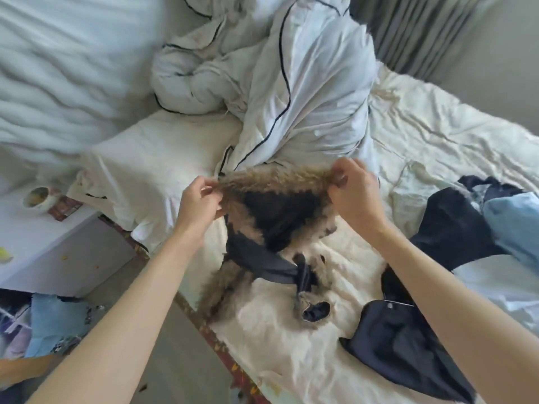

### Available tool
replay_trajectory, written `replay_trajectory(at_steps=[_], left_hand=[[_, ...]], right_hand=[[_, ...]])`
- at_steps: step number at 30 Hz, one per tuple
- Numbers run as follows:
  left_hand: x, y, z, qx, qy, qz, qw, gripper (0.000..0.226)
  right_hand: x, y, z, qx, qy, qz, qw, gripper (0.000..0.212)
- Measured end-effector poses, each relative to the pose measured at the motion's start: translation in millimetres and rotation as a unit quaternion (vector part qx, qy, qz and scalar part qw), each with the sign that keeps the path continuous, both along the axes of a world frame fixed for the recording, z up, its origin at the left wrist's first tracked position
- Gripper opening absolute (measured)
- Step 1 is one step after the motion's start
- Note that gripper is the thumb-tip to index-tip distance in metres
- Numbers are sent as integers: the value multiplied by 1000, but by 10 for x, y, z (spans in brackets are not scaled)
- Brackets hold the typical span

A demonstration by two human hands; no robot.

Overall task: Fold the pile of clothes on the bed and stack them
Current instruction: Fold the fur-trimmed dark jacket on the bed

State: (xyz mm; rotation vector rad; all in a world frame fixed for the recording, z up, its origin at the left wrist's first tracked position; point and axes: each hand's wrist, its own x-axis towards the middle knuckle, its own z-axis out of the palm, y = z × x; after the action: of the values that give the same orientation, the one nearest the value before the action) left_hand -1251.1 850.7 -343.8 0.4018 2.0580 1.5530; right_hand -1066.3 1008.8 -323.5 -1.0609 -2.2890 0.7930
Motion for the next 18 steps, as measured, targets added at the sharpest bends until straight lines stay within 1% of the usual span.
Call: replay_trajectory(at_steps=[2,4,6,7,9,11,12,13,15,16,18], left_hand=[[-51,49,395,-4,71,-23,997,26],[-71,60,784,-7,154,-72,985,23],[-50,51,1132,11,211,-122,970,22],[-22,40,1286,20,227,-150,962,23],[43,21,1544,39,217,-224,949,30],[104,6,1716,24,200,-310,929,46],[131,0,1769,12,204,-343,917,50],[155,-1,1804,4,215,-367,905,48],[193,7,1862,8,240,-382,892,39],[197,14,1887,18,253,-379,890,39],[175,36,1906,34,292,-356,887,47]], right_hand=[[18,34,422,52,9,5,999,25],[42,79,827,94,27,0,995,23],[60,118,1213,98,49,-16,994,24],[68,125,1393,86,63,-25,994,25],[84,131,1716,74,91,-31,993,27],[95,126,1985,84,112,-34,990,30],[98,124,2099,88,119,-34,988,31],[104,118,2193,90,122,-33,988,31],[128,136,2316,80,118,-24,989,30],[147,150,2345,71,111,-22,991,29],[206,194,2336,52,92,-23,994,20]])
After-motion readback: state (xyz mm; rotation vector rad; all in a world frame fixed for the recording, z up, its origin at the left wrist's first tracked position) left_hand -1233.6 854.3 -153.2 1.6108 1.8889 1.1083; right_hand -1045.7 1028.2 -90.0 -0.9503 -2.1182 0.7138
